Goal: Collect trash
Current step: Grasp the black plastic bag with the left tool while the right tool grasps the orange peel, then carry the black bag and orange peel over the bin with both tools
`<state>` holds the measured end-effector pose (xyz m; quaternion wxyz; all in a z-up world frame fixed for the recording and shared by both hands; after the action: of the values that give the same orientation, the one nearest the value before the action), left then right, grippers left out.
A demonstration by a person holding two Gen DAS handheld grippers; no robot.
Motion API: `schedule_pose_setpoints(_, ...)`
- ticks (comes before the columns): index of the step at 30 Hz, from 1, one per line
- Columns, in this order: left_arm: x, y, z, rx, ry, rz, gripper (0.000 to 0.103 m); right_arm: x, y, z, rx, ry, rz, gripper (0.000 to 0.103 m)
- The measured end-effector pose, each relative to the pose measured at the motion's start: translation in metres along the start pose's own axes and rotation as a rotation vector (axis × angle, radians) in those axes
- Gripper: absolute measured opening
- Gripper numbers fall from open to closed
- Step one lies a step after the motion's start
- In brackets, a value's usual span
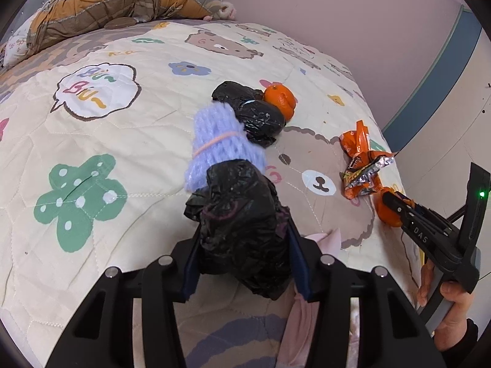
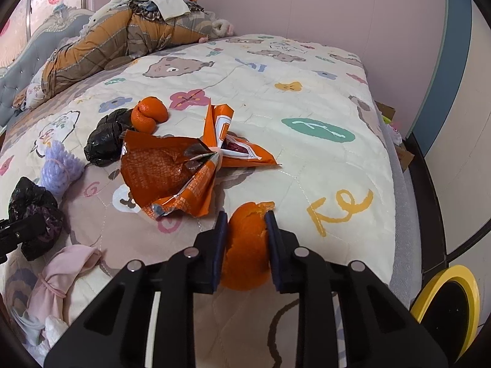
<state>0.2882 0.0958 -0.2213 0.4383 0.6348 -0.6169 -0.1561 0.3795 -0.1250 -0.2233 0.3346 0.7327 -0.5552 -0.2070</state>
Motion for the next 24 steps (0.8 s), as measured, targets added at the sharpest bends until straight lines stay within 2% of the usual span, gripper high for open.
schedule_pose_setpoints(7,-0.002,0.019,0.001,0.019,0.008,0.006,0.046,0.013,0.023,-0.001,0.019,-0.081,-0.051,0.02)
schedule_pose_setpoints(11,-0.004,0.03,0.002,0.03,0.015,0.004,0.046,0.024,0.044,-0.008,0.06,-0.152,-0.092,0.02)
schedule_pose_setpoints(24,-0.006,0.061,-0.001,0.07,0.027,-0.006,0.046,0.019,0.096,-0.013,0.142,-0.193,-0.165,0.02)
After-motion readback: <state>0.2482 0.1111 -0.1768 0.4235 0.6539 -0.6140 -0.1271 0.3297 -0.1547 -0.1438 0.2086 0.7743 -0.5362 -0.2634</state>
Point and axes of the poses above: each gripper's, at about its wrist camera, not at the fingertips, and y roughly against the way its jaws point, x to its right, z to its underside, the point moved 10 cm from there along -y, roughly the way its jaws point, and after that the axes turned 2 degrees about y, right-handed, at the moved point
